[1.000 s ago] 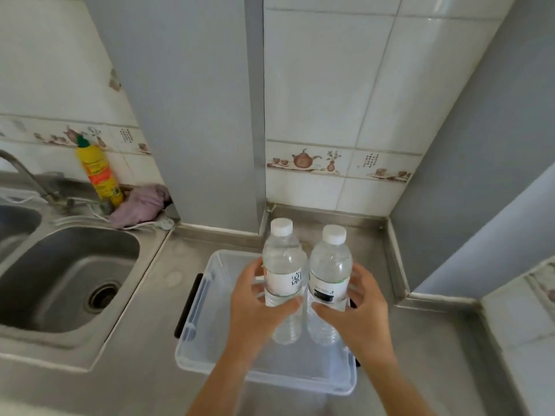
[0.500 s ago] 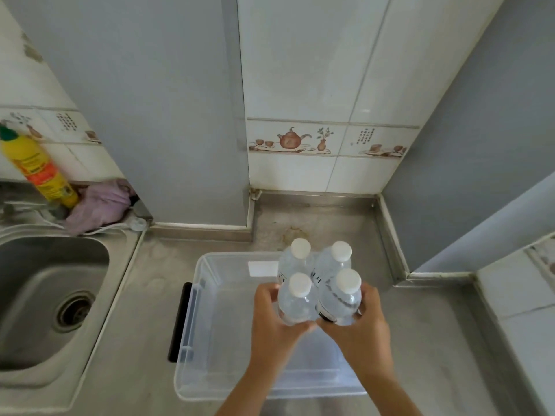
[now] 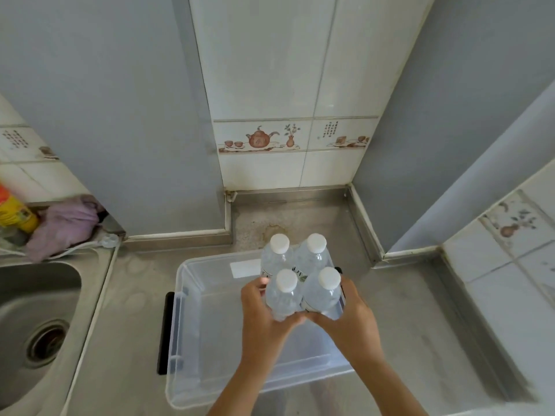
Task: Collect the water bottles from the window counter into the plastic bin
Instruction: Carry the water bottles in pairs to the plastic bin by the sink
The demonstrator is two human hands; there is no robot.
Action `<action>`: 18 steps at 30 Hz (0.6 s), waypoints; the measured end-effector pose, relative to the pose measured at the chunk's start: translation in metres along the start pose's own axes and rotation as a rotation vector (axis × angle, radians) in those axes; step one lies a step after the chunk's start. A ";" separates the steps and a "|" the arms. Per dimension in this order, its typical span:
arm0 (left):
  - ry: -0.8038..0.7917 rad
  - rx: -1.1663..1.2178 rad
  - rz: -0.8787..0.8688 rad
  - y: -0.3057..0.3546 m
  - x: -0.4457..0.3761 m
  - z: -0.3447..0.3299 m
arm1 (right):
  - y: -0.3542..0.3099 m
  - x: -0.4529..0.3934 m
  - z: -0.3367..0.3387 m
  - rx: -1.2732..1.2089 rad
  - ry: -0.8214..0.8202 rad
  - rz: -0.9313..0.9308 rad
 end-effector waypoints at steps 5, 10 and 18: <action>0.022 -0.167 -0.158 0.021 0.007 0.011 | -0.001 0.013 0.018 0.155 0.106 0.102; 0.149 -0.351 -0.422 0.059 0.021 0.027 | -0.008 0.041 0.041 0.348 0.242 0.141; 0.073 -0.705 -0.821 0.121 0.070 -0.011 | 0.005 0.116 0.098 0.425 0.467 0.055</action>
Point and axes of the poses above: each hand's wrist, its own x-axis away from the middle knuckle, its own z-axis out of the back of the hand, y = z × x, the point moved 6 cm from there along -x, towards the middle knuckle, and after that the axes turned 1 degree about -y, right-handed, at the moved point
